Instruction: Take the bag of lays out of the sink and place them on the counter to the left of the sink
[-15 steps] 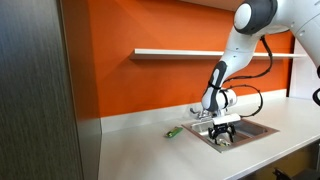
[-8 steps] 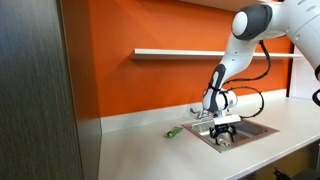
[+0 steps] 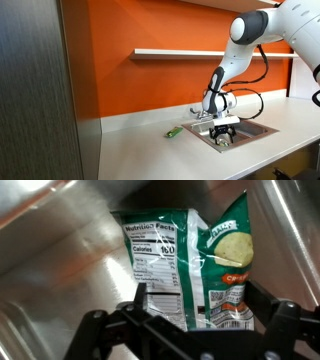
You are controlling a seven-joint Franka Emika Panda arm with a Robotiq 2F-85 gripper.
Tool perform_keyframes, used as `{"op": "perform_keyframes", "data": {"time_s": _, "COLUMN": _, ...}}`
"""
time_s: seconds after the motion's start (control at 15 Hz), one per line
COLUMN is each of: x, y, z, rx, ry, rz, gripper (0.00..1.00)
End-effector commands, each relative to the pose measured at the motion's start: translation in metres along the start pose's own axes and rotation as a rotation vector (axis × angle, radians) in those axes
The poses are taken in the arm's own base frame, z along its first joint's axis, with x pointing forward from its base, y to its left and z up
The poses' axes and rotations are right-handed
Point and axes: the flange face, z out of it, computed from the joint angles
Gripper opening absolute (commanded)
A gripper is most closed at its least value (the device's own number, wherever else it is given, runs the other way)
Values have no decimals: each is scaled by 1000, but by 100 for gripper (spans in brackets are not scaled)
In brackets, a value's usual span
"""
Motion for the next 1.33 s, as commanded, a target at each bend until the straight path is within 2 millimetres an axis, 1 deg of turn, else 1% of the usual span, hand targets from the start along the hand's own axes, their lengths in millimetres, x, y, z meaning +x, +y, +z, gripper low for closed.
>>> {"op": "perform_keyframes", "data": {"time_s": 0.0, "x": 10, "y": 3, "z": 3, "rx": 20, "ry": 1, "rz": -5, "gripper": 100}}
{"op": "perform_keyframes", "data": {"time_s": 0.13, "x": 11, "y": 3, "z": 4, "rx": 23, "ry": -1, "rz": 0, "gripper": 100}}
{"op": "perform_keyframes", "data": {"time_s": 0.27, "x": 12, "y": 3, "z": 4, "rx": 25, "ry": 0, "rz": 1, "gripper": 72}}
{"op": "perform_keyframes", "data": {"time_s": 0.33, "x": 13, "y": 3, "z": 4, "rx": 26, "ry": 1, "rz": 2, "gripper": 66}}
{"op": "perform_keyframes", "data": {"time_s": 0.4, "x": 14, "y": 3, "z": 3, "rx": 27, "ry": 3, "rz": 2, "gripper": 56}}
{"op": "perform_keyframes", "data": {"time_s": 0.53, "x": 15, "y": 4, "z": 2, "rx": 27, "ry": 5, "rz": 2, "gripper": 40}}
{"op": "perform_keyframes", "data": {"time_s": 0.8, "x": 18, "y": 5, "z": -2, "rx": 27, "ry": 13, "rz": 4, "gripper": 13}}
{"op": "perform_keyframes", "data": {"time_s": 0.93, "x": 19, "y": 5, "z": -3, "rx": 27, "ry": 14, "rz": 5, "gripper": 9}}
{"op": "perform_keyframes", "data": {"time_s": 1.0, "x": 19, "y": 5, "z": -4, "rx": 27, "ry": 17, "rz": 4, "gripper": 5}}
{"op": "perform_keyframes", "data": {"time_s": 1.13, "x": 20, "y": 3, "z": -7, "rx": 28, "ry": 22, "rz": 3, "gripper": 1}}
{"op": "perform_keyframes", "data": {"time_s": 1.2, "x": 21, "y": 3, "z": -9, "rx": 29, "ry": 24, "rz": 3, "gripper": 1}}
{"op": "perform_keyframes", "data": {"time_s": 1.27, "x": 21, "y": 2, "z": -11, "rx": 29, "ry": 26, "rz": 3, "gripper": 4}}
